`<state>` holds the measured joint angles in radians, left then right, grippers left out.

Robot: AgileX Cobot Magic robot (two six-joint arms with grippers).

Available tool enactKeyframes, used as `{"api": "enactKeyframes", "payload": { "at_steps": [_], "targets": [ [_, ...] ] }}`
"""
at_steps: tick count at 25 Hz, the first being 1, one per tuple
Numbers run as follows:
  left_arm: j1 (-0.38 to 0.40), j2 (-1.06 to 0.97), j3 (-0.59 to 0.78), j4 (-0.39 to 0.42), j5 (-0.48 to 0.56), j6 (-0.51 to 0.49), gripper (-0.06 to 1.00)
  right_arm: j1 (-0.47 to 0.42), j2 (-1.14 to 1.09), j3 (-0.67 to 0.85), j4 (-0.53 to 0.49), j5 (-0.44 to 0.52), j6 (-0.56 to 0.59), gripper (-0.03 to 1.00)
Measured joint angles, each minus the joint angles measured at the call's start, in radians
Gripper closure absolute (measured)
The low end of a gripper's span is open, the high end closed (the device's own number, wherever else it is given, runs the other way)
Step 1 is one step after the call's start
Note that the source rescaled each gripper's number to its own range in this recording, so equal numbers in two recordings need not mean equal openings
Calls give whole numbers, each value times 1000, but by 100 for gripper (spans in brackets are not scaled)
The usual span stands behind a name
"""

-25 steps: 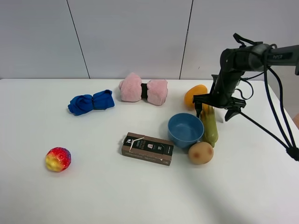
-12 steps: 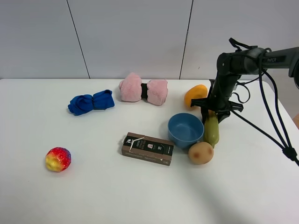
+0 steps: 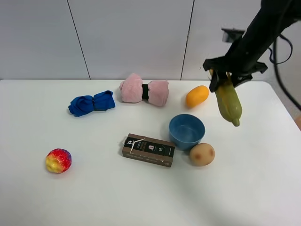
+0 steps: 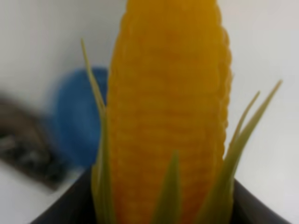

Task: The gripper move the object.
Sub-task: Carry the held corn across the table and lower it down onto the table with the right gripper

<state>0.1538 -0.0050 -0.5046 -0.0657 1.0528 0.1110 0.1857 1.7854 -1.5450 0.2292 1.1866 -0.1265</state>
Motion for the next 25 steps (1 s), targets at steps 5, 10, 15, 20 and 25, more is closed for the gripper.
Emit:
{"api": "enactKeyframes", "payload": {
  "at_steps": [5,10,15,20,25],
  "targets": [
    [0,0,0,0,0,0,-6,157,-114,0,197,-84,-446,97],
    [0,0,0,0,0,0,-6,355,-64,0,109,-372,-537,97],
    [0,0,0,0,0,0,-6,508,91,0,-84,-710,-555,97],
    [0,0,0,0,0,0,-6,540,271,0,-207,-889,-562,97],
    [0,0,0,0,0,0,-6,540,380,1,-248,-967,-643,97]
  ]
}}
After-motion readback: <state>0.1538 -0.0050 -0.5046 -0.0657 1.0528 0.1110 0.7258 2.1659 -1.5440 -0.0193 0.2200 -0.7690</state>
